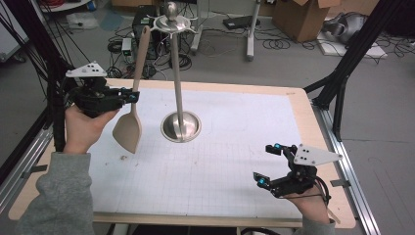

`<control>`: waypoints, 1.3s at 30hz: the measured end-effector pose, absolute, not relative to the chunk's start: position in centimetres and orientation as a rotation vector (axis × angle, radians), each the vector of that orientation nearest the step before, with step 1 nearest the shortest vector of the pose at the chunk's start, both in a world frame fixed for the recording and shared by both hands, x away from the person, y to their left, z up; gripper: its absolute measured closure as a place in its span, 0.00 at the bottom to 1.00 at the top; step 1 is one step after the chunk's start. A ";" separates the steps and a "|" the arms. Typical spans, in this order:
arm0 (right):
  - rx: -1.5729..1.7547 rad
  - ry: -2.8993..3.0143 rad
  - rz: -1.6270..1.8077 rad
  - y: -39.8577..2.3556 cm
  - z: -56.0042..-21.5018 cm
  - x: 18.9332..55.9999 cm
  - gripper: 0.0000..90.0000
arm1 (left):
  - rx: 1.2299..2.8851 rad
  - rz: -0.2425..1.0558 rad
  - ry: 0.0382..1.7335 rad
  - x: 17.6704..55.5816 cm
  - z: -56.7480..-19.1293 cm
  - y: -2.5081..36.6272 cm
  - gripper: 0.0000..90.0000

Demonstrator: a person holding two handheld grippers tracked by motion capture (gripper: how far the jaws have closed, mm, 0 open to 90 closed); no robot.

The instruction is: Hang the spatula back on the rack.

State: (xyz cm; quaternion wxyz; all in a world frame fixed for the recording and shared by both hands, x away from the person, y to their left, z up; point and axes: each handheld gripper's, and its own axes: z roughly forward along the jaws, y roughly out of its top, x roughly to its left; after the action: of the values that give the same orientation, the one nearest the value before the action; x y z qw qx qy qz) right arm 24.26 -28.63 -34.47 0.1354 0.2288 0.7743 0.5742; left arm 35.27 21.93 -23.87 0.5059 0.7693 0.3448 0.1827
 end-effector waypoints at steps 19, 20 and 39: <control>0.689 2.257 1.656 -28.8 -34.9 24.3 0.06 | 1.901 0.424 0.809 36.6 -24.1 20.5 0.86; 0.685 2.253 1.655 -28.8 -34.9 24.3 0.06 | 1.906 0.425 0.810 36.7 -24.1 20.3 0.86; 0.689 2.254 1.656 -28.9 -34.9 24.3 0.06 | 1.950 0.480 0.819 37.7 -24.5 18.4 0.86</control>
State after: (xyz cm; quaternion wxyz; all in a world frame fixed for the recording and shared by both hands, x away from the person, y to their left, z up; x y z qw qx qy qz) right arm 24.26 -28.88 -34.93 0.1302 0.2371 0.7758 0.5701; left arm 37.73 18.42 -24.51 0.4676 0.7947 0.3340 0.1955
